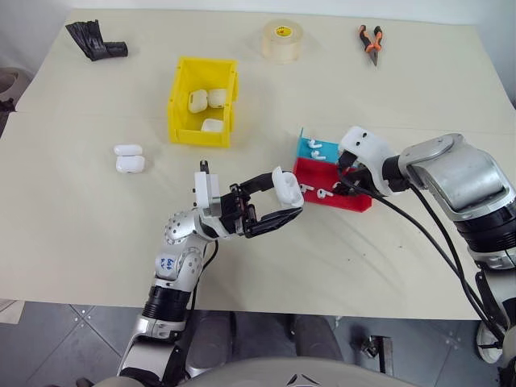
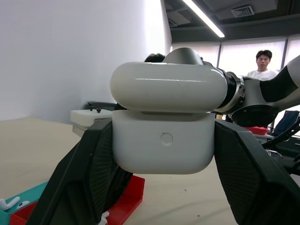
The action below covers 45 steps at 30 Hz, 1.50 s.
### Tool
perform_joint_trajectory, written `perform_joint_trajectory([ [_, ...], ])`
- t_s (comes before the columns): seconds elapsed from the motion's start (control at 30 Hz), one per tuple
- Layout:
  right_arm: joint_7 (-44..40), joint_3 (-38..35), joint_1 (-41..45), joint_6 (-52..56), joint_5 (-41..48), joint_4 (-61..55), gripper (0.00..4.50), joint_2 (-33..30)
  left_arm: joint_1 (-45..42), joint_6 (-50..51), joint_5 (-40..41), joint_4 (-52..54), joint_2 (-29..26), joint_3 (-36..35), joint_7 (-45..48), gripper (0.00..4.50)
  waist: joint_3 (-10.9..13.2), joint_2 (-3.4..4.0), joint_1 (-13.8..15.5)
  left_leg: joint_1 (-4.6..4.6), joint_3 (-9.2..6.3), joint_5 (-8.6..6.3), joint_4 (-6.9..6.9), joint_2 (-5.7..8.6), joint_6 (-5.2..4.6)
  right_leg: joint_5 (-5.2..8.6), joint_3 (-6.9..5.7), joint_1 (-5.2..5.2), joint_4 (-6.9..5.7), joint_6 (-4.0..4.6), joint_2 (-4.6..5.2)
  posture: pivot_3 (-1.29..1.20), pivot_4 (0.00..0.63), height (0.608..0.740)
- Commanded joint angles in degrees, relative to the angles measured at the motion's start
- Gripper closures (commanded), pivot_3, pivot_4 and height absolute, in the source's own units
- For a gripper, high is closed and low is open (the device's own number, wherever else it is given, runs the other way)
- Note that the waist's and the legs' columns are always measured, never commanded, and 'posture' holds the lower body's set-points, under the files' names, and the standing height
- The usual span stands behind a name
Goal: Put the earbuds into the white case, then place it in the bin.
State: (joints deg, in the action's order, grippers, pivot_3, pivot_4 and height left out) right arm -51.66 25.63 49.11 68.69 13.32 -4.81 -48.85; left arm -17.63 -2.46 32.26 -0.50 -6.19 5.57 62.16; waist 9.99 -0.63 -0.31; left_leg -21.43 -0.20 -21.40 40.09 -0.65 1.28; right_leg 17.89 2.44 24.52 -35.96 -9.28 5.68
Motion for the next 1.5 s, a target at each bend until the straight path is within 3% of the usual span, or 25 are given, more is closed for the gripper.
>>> perform_joint_trajectory([
  [0.03, -0.27, -0.17, -0.38, -0.11, -0.43, -1.63, 3.20, -0.79, -0.43, 0.03, 0.96, 2.53, 0.20, 0.11, -0.05, 1.70, 0.00, 0.00, 0.00, 0.00, 0.00, 0.00, 0.00, 0.00, 0.00, 0.00, 0.00, 0.00, 0.00, 0.00, 0.00, 0.00, 0.150, 0.740],
  [0.77, 2.46, -2.99, -0.40, 2.44, 0.39, 0.17, 3.20, 3.18, -0.44, -0.11, 0.79, 2.44, 0.35, 0.12, -0.35, 1.70, -0.01, 0.01, -0.11, 0.01, -0.02, 0.01, 0.00, -0.01, 0.01, 0.00, -0.02, -0.01, -0.01, 0.00, -0.01, 0.00, 0.150, 0.740],
  [0.9, 2.73, -2.79, -0.68, 2.18, 0.15, -0.03, 4.00, 3.11, -0.44, -0.13, 0.84, 2.49, 0.18, 0.01, -0.33, 1.70, -0.01, 0.01, -0.10, 0.01, -0.02, 0.01, 0.00, -0.01, 0.02, 0.00, -0.03, -0.02, -0.01, 0.00, -0.01, 0.00, 0.150, 0.740],
  [1.03, 3.01, -3.95, -0.72, 1.59, 0.28, -0.40, 4.00, 2.95, -0.40, -0.33, 0.92, 2.37, -0.25, -0.19, 0.15, 1.70, -0.01, 0.01, -0.10, 0.01, -0.04, 0.01, 0.01, 0.00, 0.02, 0.00, -0.04, -0.04, -0.01, 0.00, -0.01, 0.00, 0.150, 0.740],
  [1.17, 2.08, -8.44, -2.15, 0.68, 2.42, -3.33, 4.00, 2.01, -0.29, 0.21, 1.56, 2.21, -1.36, -0.33, 1.77, 1.70, -0.01, 0.01, -0.07, 0.00, -0.04, 0.01, 0.00, 0.00, 0.02, 0.00, -0.04, -0.03, -0.01, 0.00, -0.01, 0.00, 0.150, 0.740],
  [1.27, 1.24, -16.55, -6.38, -3.50, 5.43, -6.56, 4.00, 1.18, -0.62, 2.30, 2.73, 2.44, -3.21, -0.54, 3.69, 1.70, -0.01, 0.01, 0.15, 0.00, -0.04, 0.01, -0.02, 0.00, 0.02, 0.00, -0.04, -0.03, 0.01, 0.00, -0.01, 0.00, 0.150, 0.740],
  [1.5, -1.75, -34.38, -22.40, -24.99, 12.86, -15.83, 4.00, 6.03, -0.46, 8.62, 7.79, 4.12, -6.79, -3.00, 5.86, 1.70, -0.01, 0.01, 0.14, -0.01, -0.06, 0.01, -0.04, -0.02, 0.01, 0.00, -0.23, -0.11, 0.04, 0.00, -0.01, 0.00, 0.150, 0.740],
])
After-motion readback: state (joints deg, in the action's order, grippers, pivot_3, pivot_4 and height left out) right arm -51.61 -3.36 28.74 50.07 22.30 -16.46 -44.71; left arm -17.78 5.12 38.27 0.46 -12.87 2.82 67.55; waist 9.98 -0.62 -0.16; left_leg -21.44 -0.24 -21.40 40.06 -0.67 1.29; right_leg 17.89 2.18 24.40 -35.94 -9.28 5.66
